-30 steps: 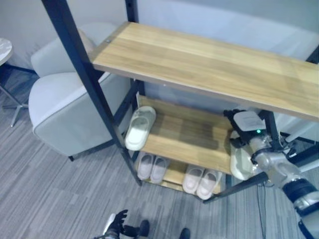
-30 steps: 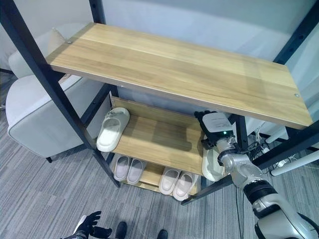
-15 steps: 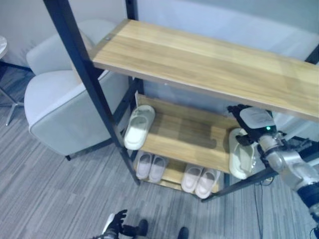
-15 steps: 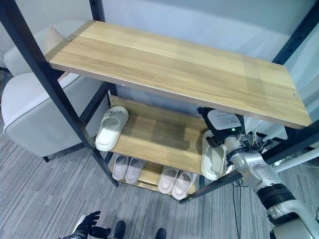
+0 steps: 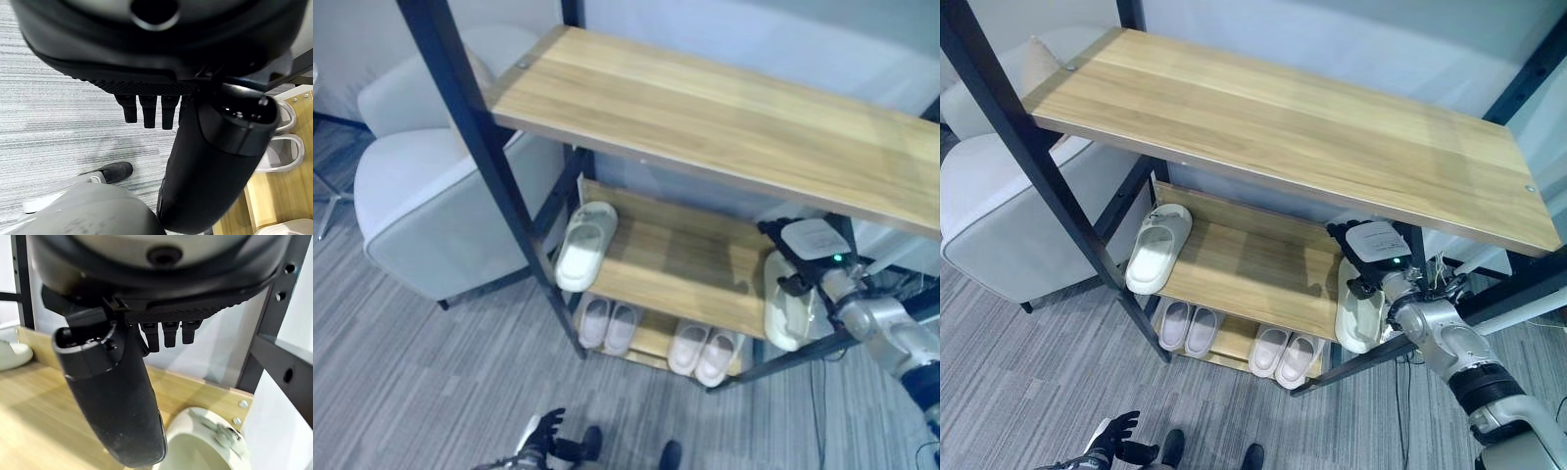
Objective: Arrange the slippers neatly on the shoe rack.
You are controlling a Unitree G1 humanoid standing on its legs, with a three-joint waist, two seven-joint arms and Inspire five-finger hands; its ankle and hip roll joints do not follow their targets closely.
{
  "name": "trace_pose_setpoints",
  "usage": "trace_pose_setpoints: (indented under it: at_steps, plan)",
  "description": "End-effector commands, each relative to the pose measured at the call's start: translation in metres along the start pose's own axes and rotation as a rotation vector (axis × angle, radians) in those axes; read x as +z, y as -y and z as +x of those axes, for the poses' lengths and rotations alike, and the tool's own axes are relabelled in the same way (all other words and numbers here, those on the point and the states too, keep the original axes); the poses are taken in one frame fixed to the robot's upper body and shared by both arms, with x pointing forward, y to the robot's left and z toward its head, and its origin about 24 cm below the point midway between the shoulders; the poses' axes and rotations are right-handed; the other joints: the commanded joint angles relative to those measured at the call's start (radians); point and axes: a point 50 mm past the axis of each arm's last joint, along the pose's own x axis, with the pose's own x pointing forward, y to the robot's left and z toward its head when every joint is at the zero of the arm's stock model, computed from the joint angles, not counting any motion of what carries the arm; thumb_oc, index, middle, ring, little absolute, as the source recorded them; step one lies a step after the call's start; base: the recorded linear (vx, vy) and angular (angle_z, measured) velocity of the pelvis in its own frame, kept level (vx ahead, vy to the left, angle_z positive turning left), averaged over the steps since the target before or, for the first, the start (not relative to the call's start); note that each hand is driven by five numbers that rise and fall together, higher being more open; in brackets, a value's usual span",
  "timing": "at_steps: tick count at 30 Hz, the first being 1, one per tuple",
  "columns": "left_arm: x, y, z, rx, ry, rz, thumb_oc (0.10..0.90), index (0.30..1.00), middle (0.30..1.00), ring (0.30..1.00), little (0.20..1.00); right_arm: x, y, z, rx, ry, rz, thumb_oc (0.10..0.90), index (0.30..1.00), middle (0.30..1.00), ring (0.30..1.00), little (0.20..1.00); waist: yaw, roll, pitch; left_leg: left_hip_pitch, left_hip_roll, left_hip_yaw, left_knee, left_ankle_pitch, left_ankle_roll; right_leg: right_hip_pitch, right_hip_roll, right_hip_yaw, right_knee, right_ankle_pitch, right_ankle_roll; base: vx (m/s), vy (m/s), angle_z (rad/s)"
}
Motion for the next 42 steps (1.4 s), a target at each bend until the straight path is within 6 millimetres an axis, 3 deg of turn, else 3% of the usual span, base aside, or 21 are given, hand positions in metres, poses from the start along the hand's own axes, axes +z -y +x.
trace_pose_setpoints:
  at_steps: [1,12,15,16,23,32,36,42]
  plan:
    - [-0.005,0.025,-0.003,-0.101,-0.019,0.089,0.8,0.9,0.9,0.9,0.9,-0.033,0.044,0.005,-0.105,-0.093,-0.141,0.8,0.9,0.9,0.9,0.9,0.019,0.0,-0.026,0.013,0.007,0.047,-0.008,-0.095,-0.009,0.018,-0.065,0.01,0.002,-0.034,0.102,0.0,0.0,0.0]
    - [0.006,0.02,0.001,-0.079,0.009,0.086,0.8,0.9,0.9,0.9,0.9,-0.031,0.034,0.028,-0.02,-0.134,-0.213,0.8,0.9,0.9,0.9,0.9,0.046,-0.02,0.001,-0.027,0.008,0.036,-0.008,-0.078,-0.013,-0.012,-0.065,0.003,0.003,-0.026,0.1,0.0,0.0,0.0]
    - [0.008,0.019,0.002,-0.073,0.014,0.079,0.8,0.9,0.9,0.9,0.9,-0.032,0.032,0.033,-0.006,-0.158,-0.223,0.525,0.488,0.488,0.488,0.488,0.051,-0.022,0.007,-0.035,0.007,0.032,-0.008,-0.074,-0.014,-0.019,-0.065,0.001,0.003,-0.024,0.099,-0.01,-0.002,0.04]
    - [0.009,0.018,0.002,-0.069,0.014,0.076,0.8,0.9,0.9,0.9,0.9,-0.032,0.032,0.035,-0.005,-0.166,-0.223,0.4,0.3,0.3,0.3,0.3,0.053,-0.023,0.009,-0.037,0.007,0.031,-0.008,-0.073,-0.014,-0.021,-0.065,0.0,0.003,-0.023,0.099,-0.01,-0.002,0.1]
    - [0.011,0.017,0.003,-0.059,0.019,0.063,0.8,0.9,0.9,0.9,0.9,-0.033,0.035,0.041,-0.015,-0.196,-0.212,0.4,0.3,0.3,0.3,0.3,0.06,-0.025,0.012,-0.049,0.004,0.025,-0.008,-0.068,-0.015,-0.026,-0.067,-0.006,0.002,-0.021,0.098,0.0,0.002,0.03]
    - [0.007,0.018,0.002,-0.052,0.005,0.051,0.8,0.9,0.9,0.9,0.9,-0.012,0.045,0.047,-0.107,-0.117,-0.165,0.4,0.3,0.3,0.3,0.3,0.062,-0.021,0.005,-0.038,0.002,0.022,-0.008,-0.074,-0.011,-0.016,-0.072,-0.01,0.003,-0.023,0.097,0.0,0.001,0.0]
    - [0.007,0.019,0.002,-0.055,0.006,0.05,0.8,0.9,0.9,0.9,0.9,-0.001,0.047,0.049,-0.149,-0.077,-0.135,0.4,0.3,0.3,0.3,0.3,0.065,-0.02,0.002,-0.034,0.002,0.022,-0.008,-0.077,-0.01,-0.011,-0.073,-0.012,0.003,-0.023,0.098,0.0,-0.001,0.02]
    - [0.005,0.02,0.001,-0.054,0.005,0.049,0.8,0.9,0.9,0.9,0.9,0.038,0.062,0.056,-0.269,0.055,-0.067,0.4,0.3,0.3,0.3,0.3,0.082,-0.023,0.002,-0.03,0.004,0.017,-0.008,-0.077,-0.009,-0.005,-0.072,-0.014,0.002,-0.025,0.096,0.01,-0.001,0.04]
